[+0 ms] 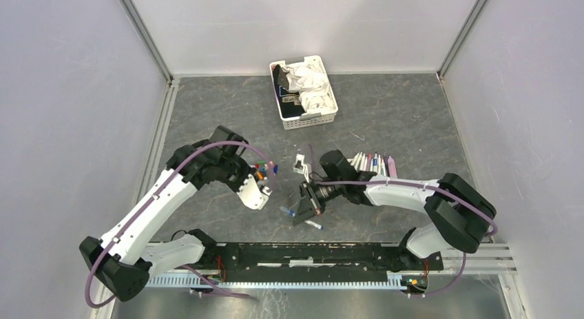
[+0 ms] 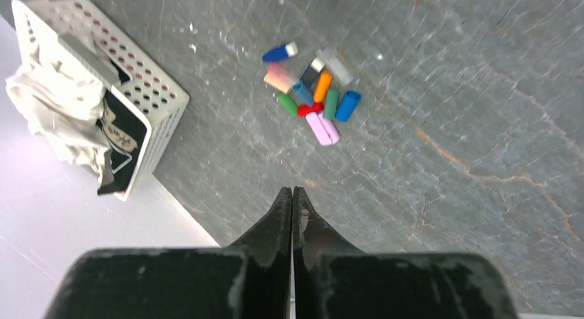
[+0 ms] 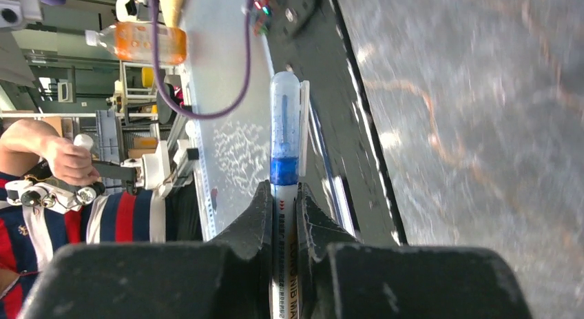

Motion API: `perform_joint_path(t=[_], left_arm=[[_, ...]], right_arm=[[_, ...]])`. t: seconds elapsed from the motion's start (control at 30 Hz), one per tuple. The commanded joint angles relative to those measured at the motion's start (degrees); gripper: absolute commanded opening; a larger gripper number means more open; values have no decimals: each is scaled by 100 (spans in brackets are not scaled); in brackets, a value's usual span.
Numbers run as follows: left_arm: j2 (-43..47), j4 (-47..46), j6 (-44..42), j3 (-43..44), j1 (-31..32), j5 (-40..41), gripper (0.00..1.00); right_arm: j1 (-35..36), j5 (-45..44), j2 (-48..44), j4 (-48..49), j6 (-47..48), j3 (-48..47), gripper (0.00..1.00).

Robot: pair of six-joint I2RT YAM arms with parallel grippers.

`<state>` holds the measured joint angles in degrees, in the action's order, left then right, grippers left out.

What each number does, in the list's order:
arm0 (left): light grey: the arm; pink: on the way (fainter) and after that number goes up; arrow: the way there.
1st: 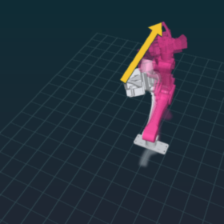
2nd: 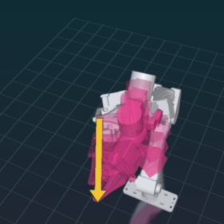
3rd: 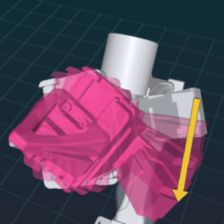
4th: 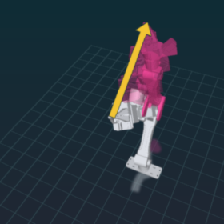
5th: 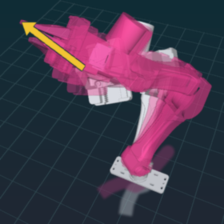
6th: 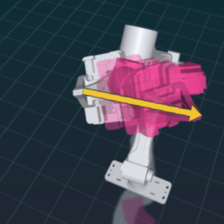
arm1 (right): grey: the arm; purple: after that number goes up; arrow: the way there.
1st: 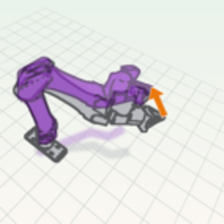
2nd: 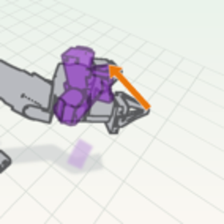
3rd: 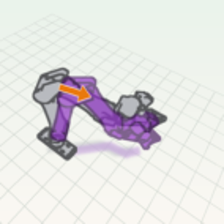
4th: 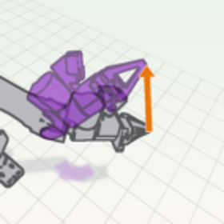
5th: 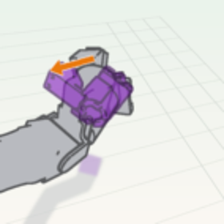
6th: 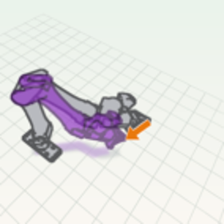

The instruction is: Open the pen caps

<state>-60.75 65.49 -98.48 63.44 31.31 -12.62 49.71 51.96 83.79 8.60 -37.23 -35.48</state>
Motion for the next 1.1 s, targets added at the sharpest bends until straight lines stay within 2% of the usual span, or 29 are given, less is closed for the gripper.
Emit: perform_joint_path(t=[0.0,0.03,0.1,0.17,0.2,0.37,0.47,0.8,0.9,1.0,1.03,1.07], left_arm=[[42,89,1055,177,661,72,2],[38,62,1239,174,742,-16,2],[28,64,1652,194,966,-347,24],[9,60,2046,203,1100,-692,67],[-16,97,2218,222,1165,-846,71],[-53,85,2384,140,1339,-1020,75],[-57,-97,2436,50,1456,-990,72],[-115,-504,2343,-161,1641,-560,46],[-95,-530,2292,-211,1698,-482,32],[-62,-636,2233,-252,1711,-342,8],[-53,-669,2228,-252,1712,-315,3],[-37,-720,2251,-239,1712,-315,2]], right_arm=[[-49,287,150,175,253,-875,0],[-49,289,207,175,288,-968,0],[-45,262,305,258,279,-1161,0],[-49,326,456,408,201,-1382,0],[-41,355,517,450,170,-1479,0],[27,491,806,526,83,-1975,0],[67,589,964,786,-141,-2152,0],[113,637,1244,1185,-495,-2461,0],[111,639,1297,1442,-687,-2502,0],[119,553,1355,1492,-730,-2533,0],[122,508,1381,1532,-785,-2529,5],[117,468,1431,1596,-868,-2523,23]])
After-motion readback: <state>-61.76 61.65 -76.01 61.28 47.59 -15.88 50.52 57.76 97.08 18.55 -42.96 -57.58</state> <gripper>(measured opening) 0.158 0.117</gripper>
